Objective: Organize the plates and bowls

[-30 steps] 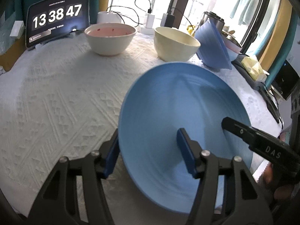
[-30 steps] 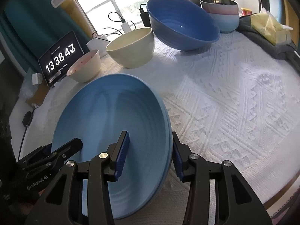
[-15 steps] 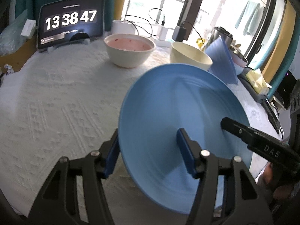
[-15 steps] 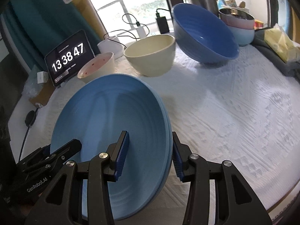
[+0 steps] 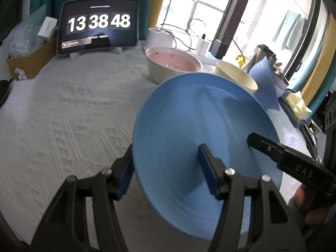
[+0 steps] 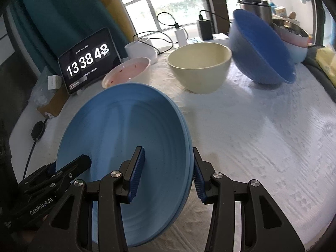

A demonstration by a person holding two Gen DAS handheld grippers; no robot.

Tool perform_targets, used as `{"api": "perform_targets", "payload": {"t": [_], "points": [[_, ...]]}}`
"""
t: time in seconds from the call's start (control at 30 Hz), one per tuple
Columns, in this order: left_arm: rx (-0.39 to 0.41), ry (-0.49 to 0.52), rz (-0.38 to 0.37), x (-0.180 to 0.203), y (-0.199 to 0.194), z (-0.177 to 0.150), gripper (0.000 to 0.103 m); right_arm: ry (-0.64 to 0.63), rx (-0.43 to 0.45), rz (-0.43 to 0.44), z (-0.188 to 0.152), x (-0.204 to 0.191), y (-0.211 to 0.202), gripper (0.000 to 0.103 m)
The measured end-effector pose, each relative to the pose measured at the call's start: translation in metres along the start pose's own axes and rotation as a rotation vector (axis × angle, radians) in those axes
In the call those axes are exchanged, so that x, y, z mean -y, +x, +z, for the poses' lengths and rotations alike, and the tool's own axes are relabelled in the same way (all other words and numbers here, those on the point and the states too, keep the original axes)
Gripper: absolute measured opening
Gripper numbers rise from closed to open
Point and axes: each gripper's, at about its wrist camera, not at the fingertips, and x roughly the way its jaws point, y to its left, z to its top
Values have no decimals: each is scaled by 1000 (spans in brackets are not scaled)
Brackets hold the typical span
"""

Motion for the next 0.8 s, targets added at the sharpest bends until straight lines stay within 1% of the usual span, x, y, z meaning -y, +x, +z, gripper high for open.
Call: {"api": "perform_targets", "payload": {"t": [0.37,0.6,0.8], "points": [[-6,-42,36,-35,8,12,60,-38,-38,30,14,-29,30,46],[-20,-69,62,-55,15,16,60,-58,-70,52,16,-46,52,46],[-34,-79,69,-64,20,17,60,-69,-101,61,16,-53,65,46]]}}
